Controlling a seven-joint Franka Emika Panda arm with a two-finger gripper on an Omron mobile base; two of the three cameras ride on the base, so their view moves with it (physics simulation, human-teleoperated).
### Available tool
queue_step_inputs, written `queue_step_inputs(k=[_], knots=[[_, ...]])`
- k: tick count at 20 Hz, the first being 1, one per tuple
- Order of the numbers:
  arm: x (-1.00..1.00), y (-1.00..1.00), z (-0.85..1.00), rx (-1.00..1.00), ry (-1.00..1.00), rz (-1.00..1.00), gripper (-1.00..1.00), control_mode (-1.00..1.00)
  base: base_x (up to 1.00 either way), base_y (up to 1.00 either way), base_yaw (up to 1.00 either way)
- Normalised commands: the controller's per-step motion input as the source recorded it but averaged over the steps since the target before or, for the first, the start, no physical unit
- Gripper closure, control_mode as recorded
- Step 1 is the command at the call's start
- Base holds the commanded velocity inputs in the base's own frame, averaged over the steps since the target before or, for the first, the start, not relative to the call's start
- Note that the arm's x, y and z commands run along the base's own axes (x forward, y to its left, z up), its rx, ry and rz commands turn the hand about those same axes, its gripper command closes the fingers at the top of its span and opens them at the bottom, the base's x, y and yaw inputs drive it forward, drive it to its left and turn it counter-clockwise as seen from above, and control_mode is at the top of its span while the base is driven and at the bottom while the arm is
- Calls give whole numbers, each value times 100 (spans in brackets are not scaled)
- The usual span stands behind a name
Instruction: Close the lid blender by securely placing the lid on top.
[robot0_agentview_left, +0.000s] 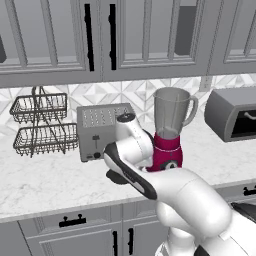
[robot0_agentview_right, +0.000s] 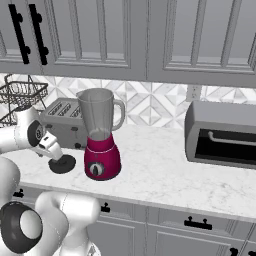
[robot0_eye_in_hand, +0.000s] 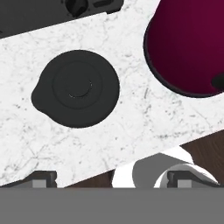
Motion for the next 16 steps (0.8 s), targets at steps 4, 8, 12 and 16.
queue_step_inputs(k=[4,8,12,16], knots=[[9,3,-19,0,0,0,-100,-100,0,0,0],[16,5,-18,0,0,0,-100,-100,0,0,0],[19,4,-18,0,0,0,-100,-100,0,0,0],[22,3,-17,0,0,0,-100,-100,0,0,0]])
